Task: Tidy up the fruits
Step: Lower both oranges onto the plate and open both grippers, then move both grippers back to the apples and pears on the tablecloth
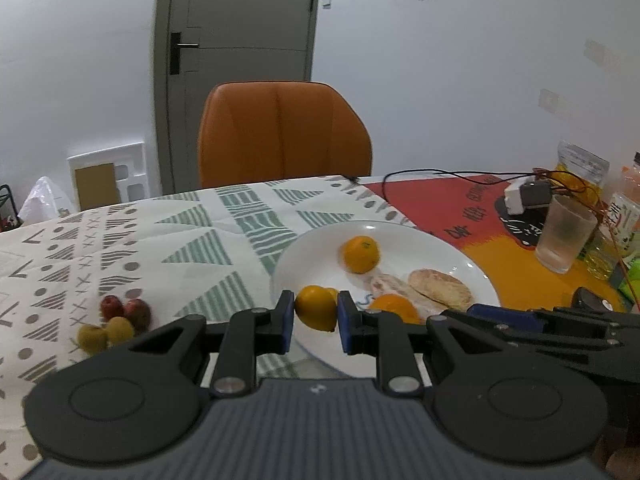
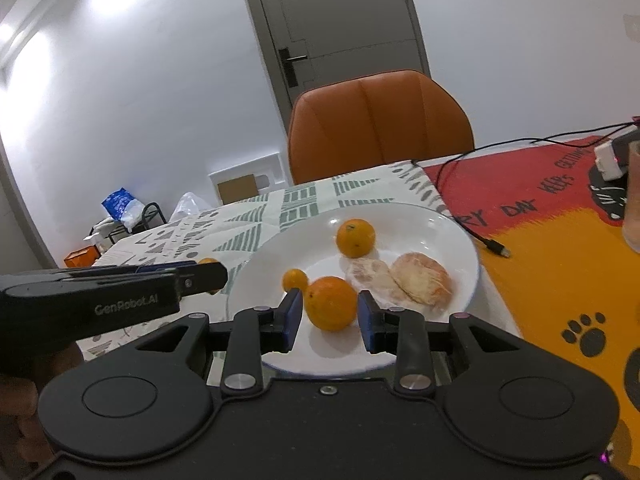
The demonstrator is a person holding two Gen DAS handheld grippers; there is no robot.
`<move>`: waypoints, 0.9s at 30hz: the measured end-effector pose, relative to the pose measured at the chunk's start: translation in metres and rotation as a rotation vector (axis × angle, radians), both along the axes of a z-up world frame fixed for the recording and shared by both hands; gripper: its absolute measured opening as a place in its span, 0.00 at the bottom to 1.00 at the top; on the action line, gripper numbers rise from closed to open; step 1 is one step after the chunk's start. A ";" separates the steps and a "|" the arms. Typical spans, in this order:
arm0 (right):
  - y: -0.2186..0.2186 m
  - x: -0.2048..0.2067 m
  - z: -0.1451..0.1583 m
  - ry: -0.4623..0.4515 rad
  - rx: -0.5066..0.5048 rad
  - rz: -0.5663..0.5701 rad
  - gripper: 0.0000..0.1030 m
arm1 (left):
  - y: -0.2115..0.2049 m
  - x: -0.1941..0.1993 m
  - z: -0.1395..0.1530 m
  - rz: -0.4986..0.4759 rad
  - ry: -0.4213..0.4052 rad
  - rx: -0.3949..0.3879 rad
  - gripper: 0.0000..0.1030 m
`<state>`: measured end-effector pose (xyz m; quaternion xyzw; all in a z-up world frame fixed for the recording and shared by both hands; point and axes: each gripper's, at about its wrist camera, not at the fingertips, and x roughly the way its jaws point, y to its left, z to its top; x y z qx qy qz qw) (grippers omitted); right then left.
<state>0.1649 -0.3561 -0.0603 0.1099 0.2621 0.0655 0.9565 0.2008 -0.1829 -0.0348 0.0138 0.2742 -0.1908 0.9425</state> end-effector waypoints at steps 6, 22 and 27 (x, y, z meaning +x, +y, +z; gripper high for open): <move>-0.010 -0.006 -0.004 0.011 -0.002 -0.036 0.35 | -0.013 0.003 -0.005 -0.026 0.017 0.005 0.21; 0.008 -0.026 0.000 -0.022 -0.057 -0.091 0.85 | 0.017 -0.006 -0.001 0.064 0.019 0.055 0.41; 0.019 -0.031 0.003 -0.036 -0.060 -0.061 0.92 | 0.033 -0.017 0.002 0.106 0.011 0.064 0.62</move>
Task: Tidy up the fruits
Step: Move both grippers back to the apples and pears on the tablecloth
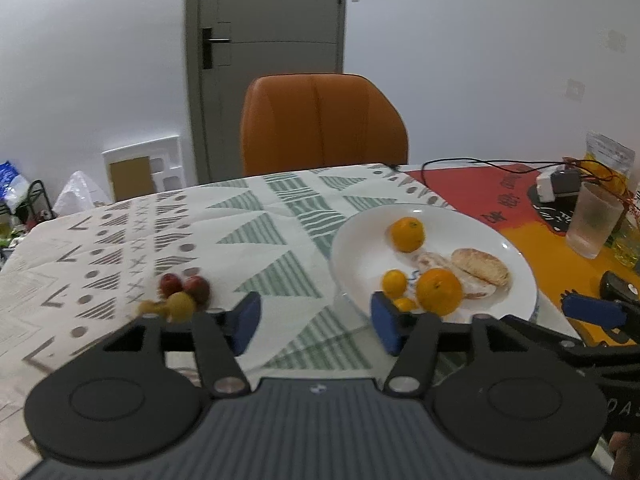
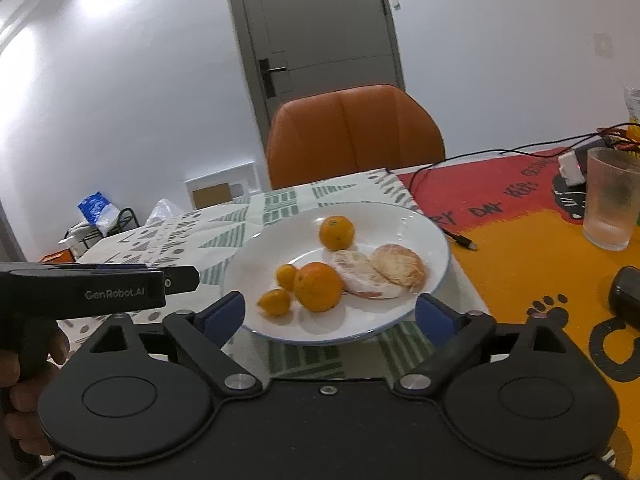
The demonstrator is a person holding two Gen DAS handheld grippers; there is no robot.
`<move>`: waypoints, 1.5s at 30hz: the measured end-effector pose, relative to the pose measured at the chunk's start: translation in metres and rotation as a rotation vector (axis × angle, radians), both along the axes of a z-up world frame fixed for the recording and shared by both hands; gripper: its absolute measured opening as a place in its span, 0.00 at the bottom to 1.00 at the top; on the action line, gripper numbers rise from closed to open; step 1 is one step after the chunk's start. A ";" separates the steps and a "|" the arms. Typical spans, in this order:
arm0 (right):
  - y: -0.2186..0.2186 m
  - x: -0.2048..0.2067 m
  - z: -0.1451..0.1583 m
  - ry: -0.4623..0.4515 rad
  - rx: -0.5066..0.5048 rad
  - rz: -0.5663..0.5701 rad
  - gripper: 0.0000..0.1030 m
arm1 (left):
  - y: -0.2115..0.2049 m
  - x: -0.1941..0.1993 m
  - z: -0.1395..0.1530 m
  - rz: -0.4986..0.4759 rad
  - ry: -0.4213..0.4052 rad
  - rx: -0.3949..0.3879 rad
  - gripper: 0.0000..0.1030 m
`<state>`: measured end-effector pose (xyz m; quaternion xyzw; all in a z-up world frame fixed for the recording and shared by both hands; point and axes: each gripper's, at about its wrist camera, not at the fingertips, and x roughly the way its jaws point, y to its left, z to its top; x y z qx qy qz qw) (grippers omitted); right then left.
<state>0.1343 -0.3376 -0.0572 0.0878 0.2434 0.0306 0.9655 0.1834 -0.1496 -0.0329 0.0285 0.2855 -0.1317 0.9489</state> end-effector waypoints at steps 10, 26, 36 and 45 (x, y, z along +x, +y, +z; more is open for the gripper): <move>0.024 -0.001 0.009 -0.015 -0.016 0.058 0.95 | 0.039 -0.019 0.010 0.081 -0.021 -0.008 0.72; 0.062 0.009 0.014 -0.009 -0.027 0.168 0.99 | 0.096 -0.033 0.009 0.189 -0.009 -0.025 0.73; 0.084 0.020 0.015 -0.011 -0.028 0.214 1.00 | 0.116 -0.033 0.003 0.231 -0.007 -0.041 0.73; 0.104 0.034 0.012 -0.002 -0.019 0.270 1.00 | 0.134 -0.027 -0.003 0.261 0.002 -0.061 0.73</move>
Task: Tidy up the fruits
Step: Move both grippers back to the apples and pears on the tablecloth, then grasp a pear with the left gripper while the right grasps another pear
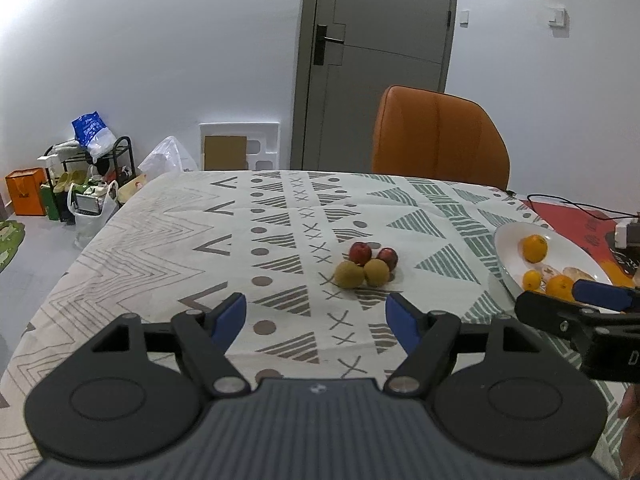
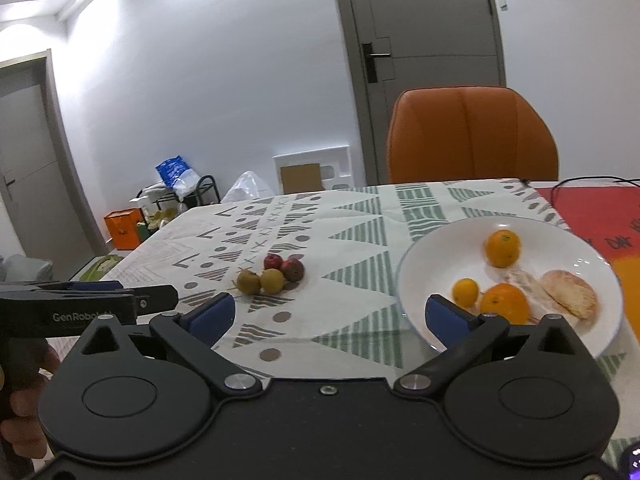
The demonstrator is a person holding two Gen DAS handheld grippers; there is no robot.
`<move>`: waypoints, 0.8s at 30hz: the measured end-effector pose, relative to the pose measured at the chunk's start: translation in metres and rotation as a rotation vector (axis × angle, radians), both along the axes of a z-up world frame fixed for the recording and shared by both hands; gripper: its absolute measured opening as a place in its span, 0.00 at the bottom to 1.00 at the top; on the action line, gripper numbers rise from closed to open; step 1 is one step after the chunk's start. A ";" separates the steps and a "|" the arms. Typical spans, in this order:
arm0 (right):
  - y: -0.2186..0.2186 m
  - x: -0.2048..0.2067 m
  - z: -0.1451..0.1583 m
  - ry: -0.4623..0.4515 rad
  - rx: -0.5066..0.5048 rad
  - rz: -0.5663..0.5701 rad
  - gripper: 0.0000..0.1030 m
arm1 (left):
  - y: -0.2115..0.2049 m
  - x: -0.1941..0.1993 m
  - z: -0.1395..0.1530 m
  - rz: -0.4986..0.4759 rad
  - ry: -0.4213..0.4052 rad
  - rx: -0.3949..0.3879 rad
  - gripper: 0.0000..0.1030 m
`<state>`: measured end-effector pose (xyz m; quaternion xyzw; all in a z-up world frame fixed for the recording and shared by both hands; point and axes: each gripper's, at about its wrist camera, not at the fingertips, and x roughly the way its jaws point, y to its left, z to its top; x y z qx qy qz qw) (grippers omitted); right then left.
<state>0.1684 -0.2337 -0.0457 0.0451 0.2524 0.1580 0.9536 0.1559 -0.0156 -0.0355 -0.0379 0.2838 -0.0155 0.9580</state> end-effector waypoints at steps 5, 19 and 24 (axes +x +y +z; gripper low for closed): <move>0.011 0.009 -0.001 0.002 0.001 0.027 1.00 | 0.006 0.006 -0.003 0.004 0.003 -0.010 0.73; 0.032 0.046 -0.011 0.067 0.004 0.061 0.72 | 0.021 0.031 -0.013 0.017 0.020 -0.073 0.73; 0.036 0.057 -0.015 0.086 0.009 0.077 0.65 | 0.022 0.040 -0.018 0.007 0.024 -0.084 0.68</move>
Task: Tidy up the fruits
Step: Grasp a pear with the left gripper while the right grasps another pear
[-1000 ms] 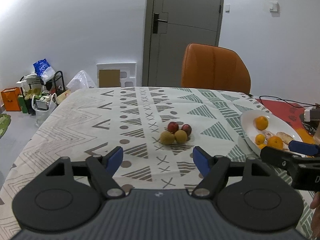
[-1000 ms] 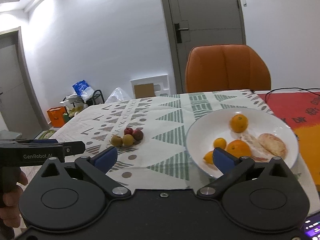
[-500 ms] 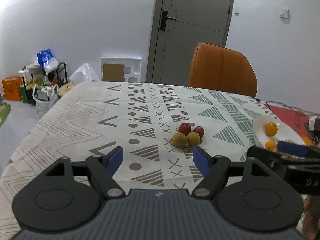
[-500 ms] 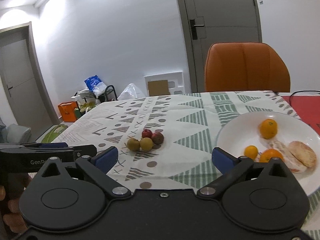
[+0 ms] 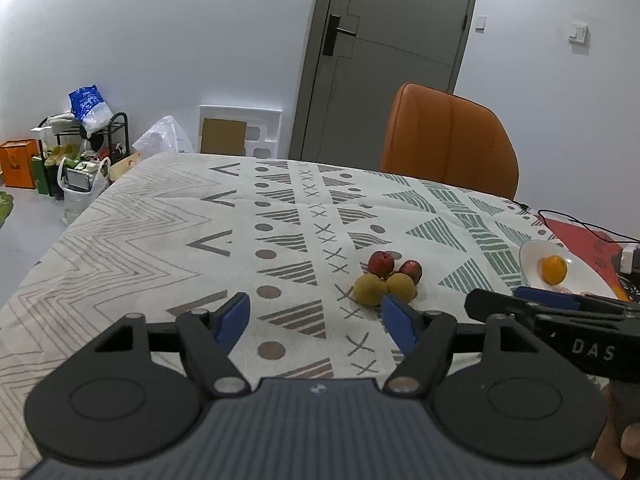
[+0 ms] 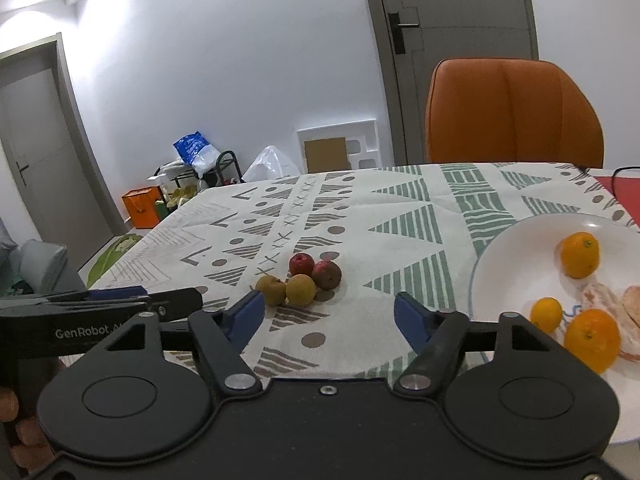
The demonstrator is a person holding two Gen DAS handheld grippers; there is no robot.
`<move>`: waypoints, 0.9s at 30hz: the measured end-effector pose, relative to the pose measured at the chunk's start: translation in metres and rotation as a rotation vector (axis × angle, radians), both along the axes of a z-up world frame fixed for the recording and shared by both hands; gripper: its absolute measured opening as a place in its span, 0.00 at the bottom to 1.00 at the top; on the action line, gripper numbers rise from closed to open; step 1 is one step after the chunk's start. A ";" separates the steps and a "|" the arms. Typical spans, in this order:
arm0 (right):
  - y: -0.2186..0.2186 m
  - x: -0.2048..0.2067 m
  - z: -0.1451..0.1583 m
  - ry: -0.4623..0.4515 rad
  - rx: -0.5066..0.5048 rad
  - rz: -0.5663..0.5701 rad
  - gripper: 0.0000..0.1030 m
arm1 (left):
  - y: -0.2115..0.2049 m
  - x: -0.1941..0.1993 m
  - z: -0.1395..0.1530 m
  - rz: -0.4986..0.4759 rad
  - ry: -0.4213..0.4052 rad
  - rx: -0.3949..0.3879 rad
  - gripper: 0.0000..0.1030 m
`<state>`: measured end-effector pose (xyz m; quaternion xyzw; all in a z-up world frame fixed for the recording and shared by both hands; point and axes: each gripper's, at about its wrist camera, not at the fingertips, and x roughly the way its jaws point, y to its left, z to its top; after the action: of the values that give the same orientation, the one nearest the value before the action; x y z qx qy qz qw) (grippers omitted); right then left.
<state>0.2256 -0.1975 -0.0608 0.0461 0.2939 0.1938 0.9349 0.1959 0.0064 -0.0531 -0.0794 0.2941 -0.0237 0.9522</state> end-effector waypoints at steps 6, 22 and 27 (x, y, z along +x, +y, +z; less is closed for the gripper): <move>0.003 0.013 -0.005 0.026 0.009 0.021 0.55 | -0.001 0.012 -0.004 -0.033 0.008 -0.016 0.54; 0.013 0.044 -0.017 0.088 0.030 0.106 0.38 | 0.001 0.048 -0.018 -0.103 0.061 -0.091 0.31; 0.017 0.052 -0.020 0.101 0.035 0.124 0.37 | 0.006 0.053 -0.018 -0.111 0.065 -0.112 0.30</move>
<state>0.2776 -0.1807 -0.0805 0.0539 0.3395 0.2536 0.9041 0.2486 0.0125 -0.0713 -0.1170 0.3270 -0.0903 0.9334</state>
